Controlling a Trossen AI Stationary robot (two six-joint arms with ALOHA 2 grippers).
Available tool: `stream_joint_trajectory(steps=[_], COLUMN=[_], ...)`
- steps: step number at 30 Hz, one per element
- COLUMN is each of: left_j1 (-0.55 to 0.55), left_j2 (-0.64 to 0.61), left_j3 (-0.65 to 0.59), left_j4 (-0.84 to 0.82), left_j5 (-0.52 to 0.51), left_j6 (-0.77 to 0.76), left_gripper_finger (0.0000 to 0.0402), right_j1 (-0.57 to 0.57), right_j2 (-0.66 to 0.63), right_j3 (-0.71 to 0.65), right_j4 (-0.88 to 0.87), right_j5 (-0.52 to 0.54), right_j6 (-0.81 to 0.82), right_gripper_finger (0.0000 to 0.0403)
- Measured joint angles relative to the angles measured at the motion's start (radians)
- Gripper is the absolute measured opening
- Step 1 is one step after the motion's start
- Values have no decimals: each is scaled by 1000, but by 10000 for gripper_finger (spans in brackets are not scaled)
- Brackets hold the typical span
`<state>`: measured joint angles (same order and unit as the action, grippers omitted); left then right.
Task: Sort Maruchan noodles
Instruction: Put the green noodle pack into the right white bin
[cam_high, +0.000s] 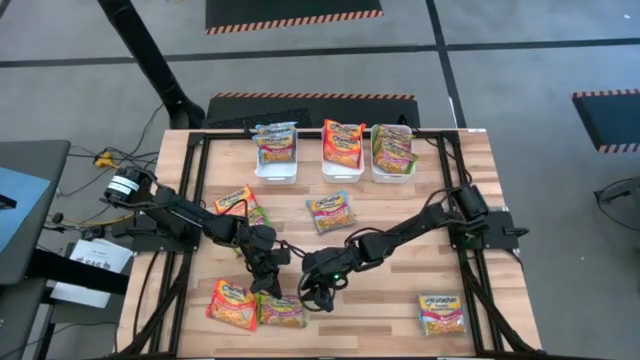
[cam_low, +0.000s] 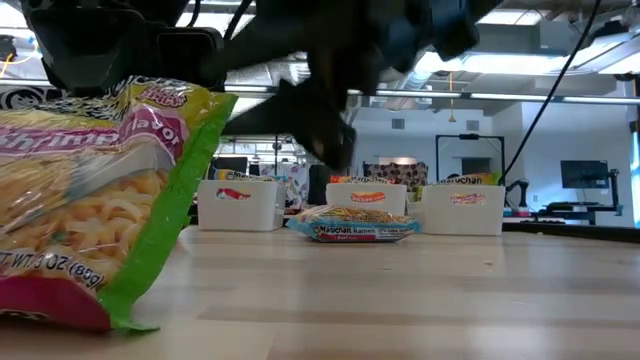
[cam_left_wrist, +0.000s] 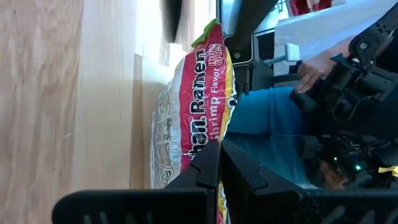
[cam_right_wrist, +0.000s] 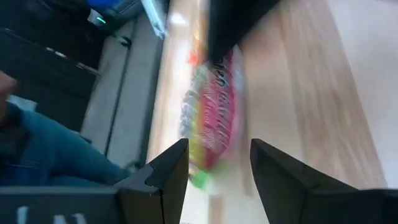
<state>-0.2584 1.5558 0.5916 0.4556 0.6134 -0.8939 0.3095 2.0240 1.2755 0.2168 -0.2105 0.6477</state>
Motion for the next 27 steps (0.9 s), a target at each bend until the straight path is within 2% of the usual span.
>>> stream_joint_trajectory(steps=[4,19,27], left_j1=[0,3,3], left_j2=[0,0,0], left_j3=[0,0,16], left_j4=[-5,-10,11], left_j5=[-3,-77,-79], left_j6=[4,-10,-9], left_gripper_finger=[0,0,0], right_j1=[0,4,2], right_j2=[4,93,112], right_j3=[14,75,71], right_j4=[35,64,16], right_j5=[36,-80,-81], right_j6=[5,101,178], right_gripper_finger=[195,195,195])
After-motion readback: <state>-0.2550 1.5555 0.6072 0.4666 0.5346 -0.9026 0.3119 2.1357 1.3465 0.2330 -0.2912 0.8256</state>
